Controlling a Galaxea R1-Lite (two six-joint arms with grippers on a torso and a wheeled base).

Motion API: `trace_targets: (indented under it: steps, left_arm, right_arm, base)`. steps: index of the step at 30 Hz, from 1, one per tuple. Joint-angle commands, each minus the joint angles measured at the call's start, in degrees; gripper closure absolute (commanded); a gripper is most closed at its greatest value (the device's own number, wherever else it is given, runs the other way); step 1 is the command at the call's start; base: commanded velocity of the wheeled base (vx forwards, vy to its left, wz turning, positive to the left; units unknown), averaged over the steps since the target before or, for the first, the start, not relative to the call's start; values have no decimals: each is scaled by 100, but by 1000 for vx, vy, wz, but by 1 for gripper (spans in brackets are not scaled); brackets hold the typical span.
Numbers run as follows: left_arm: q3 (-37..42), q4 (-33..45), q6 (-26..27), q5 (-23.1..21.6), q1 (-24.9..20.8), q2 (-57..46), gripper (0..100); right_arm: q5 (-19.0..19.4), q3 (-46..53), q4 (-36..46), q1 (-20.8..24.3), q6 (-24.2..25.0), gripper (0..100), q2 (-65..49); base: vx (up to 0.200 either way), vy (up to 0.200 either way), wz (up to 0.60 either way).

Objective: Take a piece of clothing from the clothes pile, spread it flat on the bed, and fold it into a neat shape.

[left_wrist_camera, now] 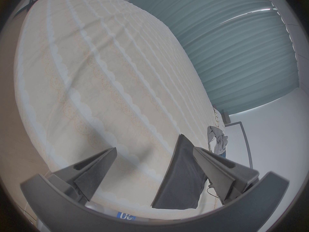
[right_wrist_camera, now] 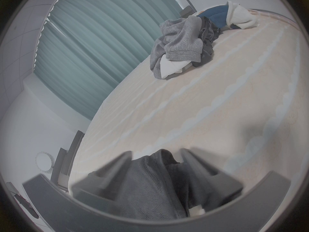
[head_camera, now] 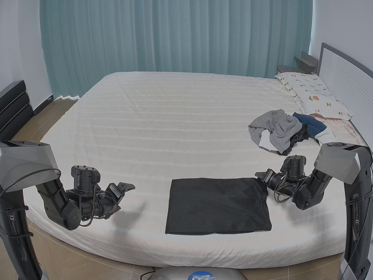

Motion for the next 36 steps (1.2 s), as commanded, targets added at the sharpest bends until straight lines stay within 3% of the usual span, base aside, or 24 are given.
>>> trace_targets:
  steps: [1,13,14,24,28,31,36]
  left_arm:
    - [-10,-4,-3,-1,0,8,0]
    - [-10,-4,-3,-1,0,8,0]
    - [-10,-4,-3,-1,0,8,0]
    - [-19,5,-29,-10,0,0,0]
    - [-45,-4,-47,-18,17,-9,0]
    - [-107,-4,-73,-18,-18,-53,0]
    - [-142,5,-266,-18,-352,-80,0]
  right_arm:
    - [-58,-24,7,-36,10,100,15]
    - [-172,-33,25,-159,71,100,112]
    - [-172,2,16,-159,62,0,112]
    - [-102,846,-107,-388,194,0,-521]
    - [-111,1593,-344,-432,634,0,-987]
    - [-164,2340,-599,-484,1258,0,-1338]
    - [-111,3017,-1012,-607,2093,0,-1461]
  base:
    - [0,0,0]
    - [0,0,0]
    - [0,0,0]
    - [0,0,0]
    - [0,0,0]
    - [0,0,0]
    - [0,-80,0]
